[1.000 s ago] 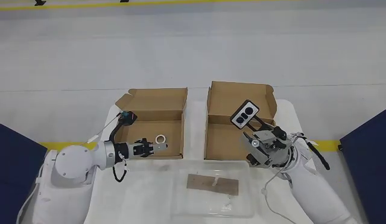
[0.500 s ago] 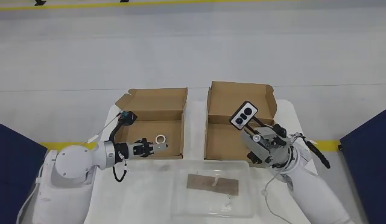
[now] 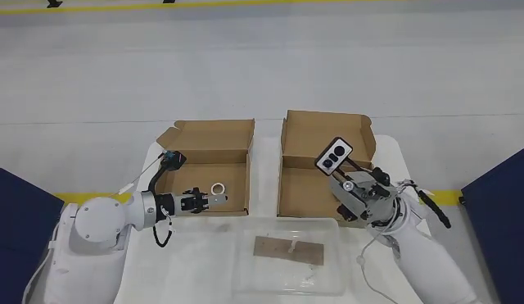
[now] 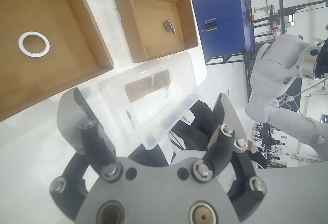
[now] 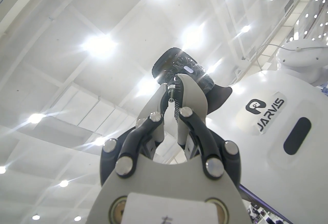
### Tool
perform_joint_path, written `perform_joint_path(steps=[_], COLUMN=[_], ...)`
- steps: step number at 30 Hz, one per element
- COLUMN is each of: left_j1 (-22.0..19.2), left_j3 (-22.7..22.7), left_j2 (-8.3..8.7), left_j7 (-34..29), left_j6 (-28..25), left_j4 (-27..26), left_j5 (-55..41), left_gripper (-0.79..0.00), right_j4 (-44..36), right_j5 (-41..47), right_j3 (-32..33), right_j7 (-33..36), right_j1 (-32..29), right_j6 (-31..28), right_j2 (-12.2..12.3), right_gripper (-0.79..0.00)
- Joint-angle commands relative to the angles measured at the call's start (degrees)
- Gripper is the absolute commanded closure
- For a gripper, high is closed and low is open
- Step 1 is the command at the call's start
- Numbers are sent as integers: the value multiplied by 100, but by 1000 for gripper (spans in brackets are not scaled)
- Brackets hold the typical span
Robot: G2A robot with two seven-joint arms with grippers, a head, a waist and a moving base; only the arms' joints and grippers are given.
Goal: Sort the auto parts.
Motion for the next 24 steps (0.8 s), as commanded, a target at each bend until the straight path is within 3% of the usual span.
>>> perform_joint_path(steps=[1, 15, 24], left_j1=[0, 0, 0], left_j3=[0, 0, 0], left_j2=[0, 0, 0], left_j7=[0, 0, 0], left_j6=[0, 0, 0], left_j4=[0, 0, 0], left_j5=[0, 0, 0], left_gripper=[-785, -785, -785], right_j4=[79, 445, 382], right_j5=[-287, -2970, -3240], right_j3=[166, 1910, 1925], right_j7=[-6, 224, 43], right_j1=[-59, -928, -918], right_j6=[7, 10, -44], right_j2=[25, 359, 369], right_gripper=[0, 0, 0])
